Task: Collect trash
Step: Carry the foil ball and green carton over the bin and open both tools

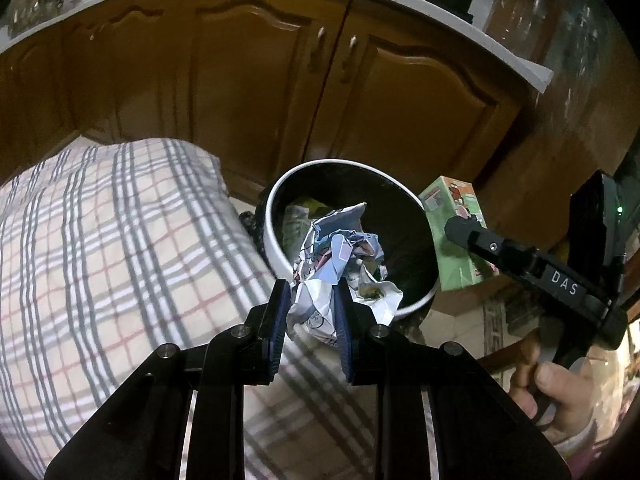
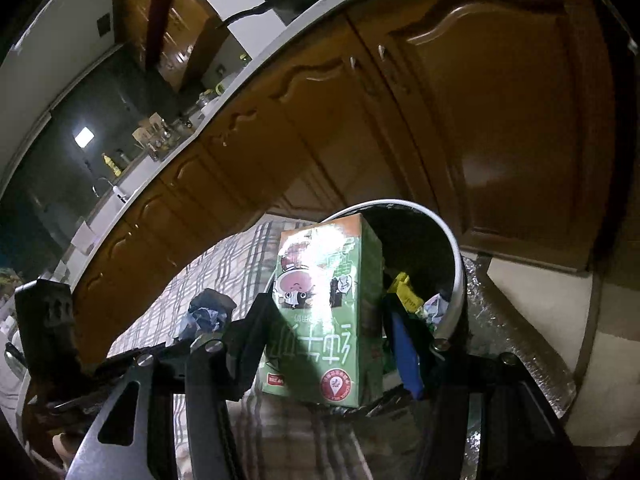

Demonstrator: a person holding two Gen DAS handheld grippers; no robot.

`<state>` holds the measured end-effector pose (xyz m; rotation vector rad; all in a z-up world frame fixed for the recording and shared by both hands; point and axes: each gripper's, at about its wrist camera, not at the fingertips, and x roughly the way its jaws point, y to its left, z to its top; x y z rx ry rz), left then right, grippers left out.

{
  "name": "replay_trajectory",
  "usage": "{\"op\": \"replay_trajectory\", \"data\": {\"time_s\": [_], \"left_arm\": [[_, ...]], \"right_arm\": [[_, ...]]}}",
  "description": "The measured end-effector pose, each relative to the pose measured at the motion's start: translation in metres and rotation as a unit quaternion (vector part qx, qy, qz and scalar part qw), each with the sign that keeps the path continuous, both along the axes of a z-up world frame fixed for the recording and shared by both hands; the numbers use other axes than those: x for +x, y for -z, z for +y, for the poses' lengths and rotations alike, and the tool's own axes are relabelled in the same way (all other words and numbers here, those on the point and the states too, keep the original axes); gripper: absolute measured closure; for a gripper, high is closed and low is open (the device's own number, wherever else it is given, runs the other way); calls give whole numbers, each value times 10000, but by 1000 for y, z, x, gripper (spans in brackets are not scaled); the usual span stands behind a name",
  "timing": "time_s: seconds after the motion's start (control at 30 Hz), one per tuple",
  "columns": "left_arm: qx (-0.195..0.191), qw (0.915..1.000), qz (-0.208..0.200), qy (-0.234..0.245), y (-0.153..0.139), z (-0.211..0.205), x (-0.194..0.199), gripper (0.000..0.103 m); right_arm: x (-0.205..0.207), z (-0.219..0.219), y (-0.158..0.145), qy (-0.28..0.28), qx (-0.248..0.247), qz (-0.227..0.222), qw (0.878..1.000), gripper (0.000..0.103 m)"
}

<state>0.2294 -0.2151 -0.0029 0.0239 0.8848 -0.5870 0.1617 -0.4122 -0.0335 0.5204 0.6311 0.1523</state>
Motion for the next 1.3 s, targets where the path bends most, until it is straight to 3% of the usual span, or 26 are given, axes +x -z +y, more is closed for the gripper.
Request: {"op": "replay_trajectory", "data": {"time_s": [1.3], "left_arm": [[559,9984,12,74,17,-49,30,82]], "right_arm": [[33,-18,15,-22,-216,376,9991,46]]}}
